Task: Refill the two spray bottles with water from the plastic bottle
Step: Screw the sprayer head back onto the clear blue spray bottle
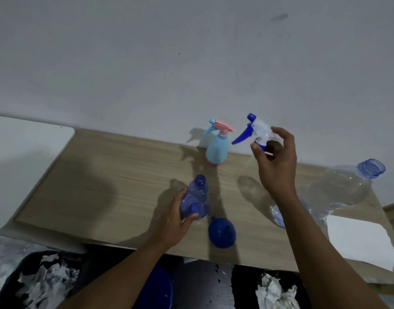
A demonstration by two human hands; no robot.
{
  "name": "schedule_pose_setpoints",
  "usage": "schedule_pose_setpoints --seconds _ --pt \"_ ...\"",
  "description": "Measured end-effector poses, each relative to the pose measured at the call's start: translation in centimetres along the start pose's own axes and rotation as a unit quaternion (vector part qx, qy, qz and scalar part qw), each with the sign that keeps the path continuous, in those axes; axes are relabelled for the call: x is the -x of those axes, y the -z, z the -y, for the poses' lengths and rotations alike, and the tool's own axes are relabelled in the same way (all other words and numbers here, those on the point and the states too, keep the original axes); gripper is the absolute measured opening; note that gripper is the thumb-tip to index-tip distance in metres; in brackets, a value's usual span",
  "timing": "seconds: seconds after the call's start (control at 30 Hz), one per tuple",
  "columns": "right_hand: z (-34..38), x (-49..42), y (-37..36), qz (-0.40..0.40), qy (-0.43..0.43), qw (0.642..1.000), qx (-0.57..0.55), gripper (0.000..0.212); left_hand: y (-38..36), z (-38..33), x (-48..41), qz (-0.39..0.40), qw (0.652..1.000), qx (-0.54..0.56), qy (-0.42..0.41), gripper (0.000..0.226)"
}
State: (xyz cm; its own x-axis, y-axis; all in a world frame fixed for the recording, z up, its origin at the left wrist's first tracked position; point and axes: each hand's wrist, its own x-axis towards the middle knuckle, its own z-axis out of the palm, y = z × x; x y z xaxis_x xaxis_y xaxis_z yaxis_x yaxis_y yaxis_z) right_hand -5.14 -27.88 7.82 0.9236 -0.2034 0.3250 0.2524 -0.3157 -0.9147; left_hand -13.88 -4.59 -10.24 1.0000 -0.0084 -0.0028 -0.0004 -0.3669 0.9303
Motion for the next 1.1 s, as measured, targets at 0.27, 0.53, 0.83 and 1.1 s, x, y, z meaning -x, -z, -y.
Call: schedule_pose_setpoints --seconds 0.27,0.53,0.83,1.1 --pt "5.3 -0.6 -2.7 0.01 0.076 0.995 -0.067 0.05 -0.1 0.1 0.2 0.009 0.998 -0.038 -0.049 0.077" --pt "4.6 0.1 -5.5 0.06 0.079 0.994 -0.043 0.05 -0.1 0.4 0.2 0.016 0.997 -0.05 -0.06 0.079" --pt "-2.8 5.3 -7.7 0.182 -0.005 0.983 0.03 0.049 -0.5 0.4 0.3 0.014 0.997 -0.033 -0.069 0.076" --pt "-3.4 6.2 -8.2 0.173 -0.017 0.985 0.013 0.048 -0.7 0.7 0.1 0.015 0.997 -0.034 -0.061 0.075"
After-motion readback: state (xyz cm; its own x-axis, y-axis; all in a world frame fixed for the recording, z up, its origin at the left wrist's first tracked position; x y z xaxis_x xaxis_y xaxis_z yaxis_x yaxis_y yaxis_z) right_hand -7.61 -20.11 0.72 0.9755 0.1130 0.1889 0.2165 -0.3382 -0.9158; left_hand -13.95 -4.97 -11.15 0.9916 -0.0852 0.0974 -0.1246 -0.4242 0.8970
